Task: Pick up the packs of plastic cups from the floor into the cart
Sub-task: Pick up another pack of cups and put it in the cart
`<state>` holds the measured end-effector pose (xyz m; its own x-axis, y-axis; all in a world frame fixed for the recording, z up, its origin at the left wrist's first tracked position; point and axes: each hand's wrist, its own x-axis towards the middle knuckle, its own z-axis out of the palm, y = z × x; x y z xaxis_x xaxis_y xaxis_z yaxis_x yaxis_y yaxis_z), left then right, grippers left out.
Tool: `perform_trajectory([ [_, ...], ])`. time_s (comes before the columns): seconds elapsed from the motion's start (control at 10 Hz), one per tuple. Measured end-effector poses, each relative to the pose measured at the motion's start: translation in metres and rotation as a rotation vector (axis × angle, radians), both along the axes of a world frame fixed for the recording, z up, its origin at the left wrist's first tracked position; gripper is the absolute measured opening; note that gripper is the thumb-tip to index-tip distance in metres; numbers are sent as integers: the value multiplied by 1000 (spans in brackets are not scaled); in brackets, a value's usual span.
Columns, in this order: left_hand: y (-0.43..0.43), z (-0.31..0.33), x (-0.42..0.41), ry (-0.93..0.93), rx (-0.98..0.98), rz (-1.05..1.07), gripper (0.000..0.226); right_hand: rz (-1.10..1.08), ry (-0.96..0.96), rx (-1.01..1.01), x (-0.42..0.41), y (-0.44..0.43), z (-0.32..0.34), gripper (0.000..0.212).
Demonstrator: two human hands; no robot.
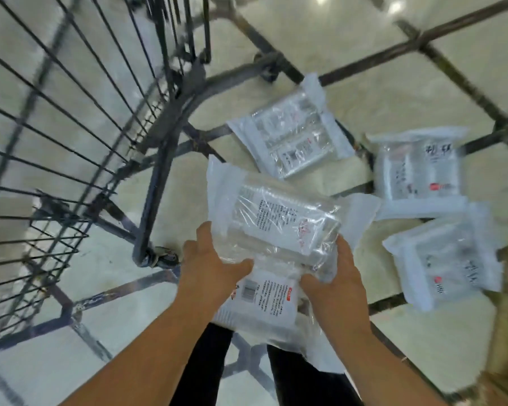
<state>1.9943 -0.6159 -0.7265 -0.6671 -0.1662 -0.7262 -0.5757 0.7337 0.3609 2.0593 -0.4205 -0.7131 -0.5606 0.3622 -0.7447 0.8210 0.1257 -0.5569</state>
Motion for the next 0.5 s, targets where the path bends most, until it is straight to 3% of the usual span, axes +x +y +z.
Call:
perform_trajectory([
  [0.3, 21, 319, -25, 205, 154, 60, 99, 304, 217, 225, -43, 41, 323, 93],
  [0.4, 2, 390, -15, 270, 192, 211, 89, 409, 272, 261, -71, 24, 396, 91],
  [0.5, -34, 433, 10, 294, 167, 367, 100, 659, 252, 311, -74, 13, 383, 116],
])
